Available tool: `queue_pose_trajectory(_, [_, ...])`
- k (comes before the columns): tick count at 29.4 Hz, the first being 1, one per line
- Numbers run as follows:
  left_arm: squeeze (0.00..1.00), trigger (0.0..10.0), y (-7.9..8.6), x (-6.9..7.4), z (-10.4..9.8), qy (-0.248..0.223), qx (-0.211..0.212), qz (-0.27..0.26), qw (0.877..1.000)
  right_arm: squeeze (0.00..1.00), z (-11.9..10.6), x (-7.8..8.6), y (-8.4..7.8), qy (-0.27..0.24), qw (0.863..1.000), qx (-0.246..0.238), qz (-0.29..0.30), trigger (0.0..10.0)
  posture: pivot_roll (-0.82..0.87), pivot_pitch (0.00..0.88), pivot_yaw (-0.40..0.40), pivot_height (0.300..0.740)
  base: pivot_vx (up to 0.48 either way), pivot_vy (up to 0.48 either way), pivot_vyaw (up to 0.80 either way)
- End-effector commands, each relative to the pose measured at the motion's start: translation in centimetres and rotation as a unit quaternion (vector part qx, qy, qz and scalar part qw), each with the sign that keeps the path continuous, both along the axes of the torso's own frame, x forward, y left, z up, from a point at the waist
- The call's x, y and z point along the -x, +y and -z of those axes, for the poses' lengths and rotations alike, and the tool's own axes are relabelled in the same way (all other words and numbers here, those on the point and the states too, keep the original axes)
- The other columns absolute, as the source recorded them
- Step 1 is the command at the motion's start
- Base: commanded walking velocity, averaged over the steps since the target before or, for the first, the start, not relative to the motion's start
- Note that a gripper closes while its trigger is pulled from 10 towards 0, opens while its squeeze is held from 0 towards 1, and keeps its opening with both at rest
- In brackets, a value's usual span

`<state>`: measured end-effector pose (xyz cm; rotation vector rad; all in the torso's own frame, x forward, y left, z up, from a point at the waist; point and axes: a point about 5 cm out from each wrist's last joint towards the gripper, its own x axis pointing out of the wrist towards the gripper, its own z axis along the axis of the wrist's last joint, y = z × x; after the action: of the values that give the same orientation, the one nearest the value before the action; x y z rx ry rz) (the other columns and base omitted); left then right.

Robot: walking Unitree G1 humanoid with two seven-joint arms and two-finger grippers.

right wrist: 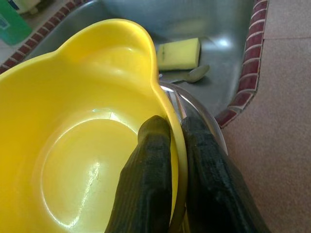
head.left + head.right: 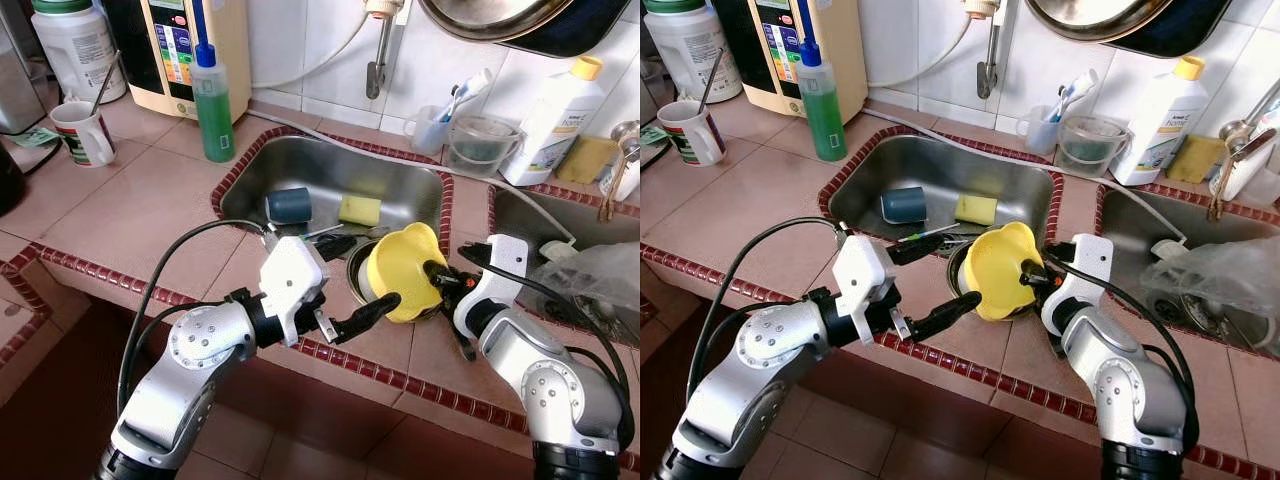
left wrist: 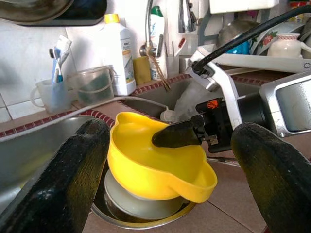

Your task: Kitchen organization

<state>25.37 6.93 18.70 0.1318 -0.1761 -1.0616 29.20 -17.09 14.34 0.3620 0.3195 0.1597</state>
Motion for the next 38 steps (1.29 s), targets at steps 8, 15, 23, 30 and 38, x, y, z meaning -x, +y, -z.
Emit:
queue_pose_trajectory(8, [0.00,10.0,0.2,-0.6,-0.5,-0.013,0.001,-0.006,1.000,0.00,0.0,0.5,-0.1,0.007,1.000,-0.009,-0.003,0.0,0.04,0.060,-0.075,0.740,0.000,0.000,0.00])
queue_pose_trajectory(15, [0.00,10.0,0.3,-0.7,-0.5,-0.015,-0.001,-0.004,1.000,0.00,0.8,1.5,-0.3,0.029,1.000,0.003,-0.003,0.0,0.04,0.055,-0.070,0.740,0.000,0.000,0.00])
queue_pose_trajectory(23, [0.00,10.0,0.5,-1.1,-0.6,-0.019,-0.005,-0.002,1.000,0.00,1.1,2.7,-1.4,0.035,0.999,0.009,0.022,0.0,0.02,0.060,-0.059,0.740,0.000,0.000,0.00])
queue_pose_trajectory(30, [0.00,10.0,0.4,-1.3,-0.6,-0.020,-0.006,0.003,1.000,0.00,0.7,3.7,-2.6,0.033,0.998,0.016,0.057,0.0,0.01,0.062,-0.048,0.740,0.000,0.000,0.00])
queue_pose_trajectory(38, [0.00,10.0,0.3,-1.4,-0.6,-0.019,-0.004,0.007,1.000,0.00,0.3,3.9,-3.0,0.019,0.998,0.015,0.062,4.5,0.00,0.062,-0.042,0.740,0.000,0.000,0.00])
